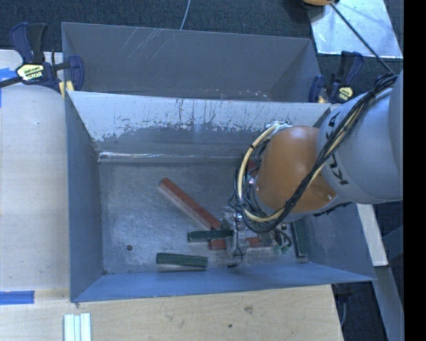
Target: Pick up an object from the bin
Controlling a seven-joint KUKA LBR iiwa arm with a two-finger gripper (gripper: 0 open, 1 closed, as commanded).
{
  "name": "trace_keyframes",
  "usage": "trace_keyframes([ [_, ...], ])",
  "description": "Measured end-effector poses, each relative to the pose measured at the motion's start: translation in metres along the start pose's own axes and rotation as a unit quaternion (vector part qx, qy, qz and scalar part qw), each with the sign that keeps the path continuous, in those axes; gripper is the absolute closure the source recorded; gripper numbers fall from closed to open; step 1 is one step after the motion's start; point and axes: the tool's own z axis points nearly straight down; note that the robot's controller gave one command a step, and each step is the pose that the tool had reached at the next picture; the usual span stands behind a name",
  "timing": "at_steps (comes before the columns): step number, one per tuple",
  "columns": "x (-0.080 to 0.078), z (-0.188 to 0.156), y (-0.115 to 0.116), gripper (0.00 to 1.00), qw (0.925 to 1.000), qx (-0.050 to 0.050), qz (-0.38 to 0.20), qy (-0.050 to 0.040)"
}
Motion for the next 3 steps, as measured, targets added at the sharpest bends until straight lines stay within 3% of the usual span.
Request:
trace_keyframes([
  [1,0.000,0.000,0.000,1.00,1.0000,0.000,0.000,0.0000],
  [2,-0.012,-0.008,-0.033,1.00,0.9948,-0.001,-0.102,-0.0034],
  [3,-0.004,-0.038,-0.016,1.00,0.9917,0.002,-0.128,-0.0033],
])
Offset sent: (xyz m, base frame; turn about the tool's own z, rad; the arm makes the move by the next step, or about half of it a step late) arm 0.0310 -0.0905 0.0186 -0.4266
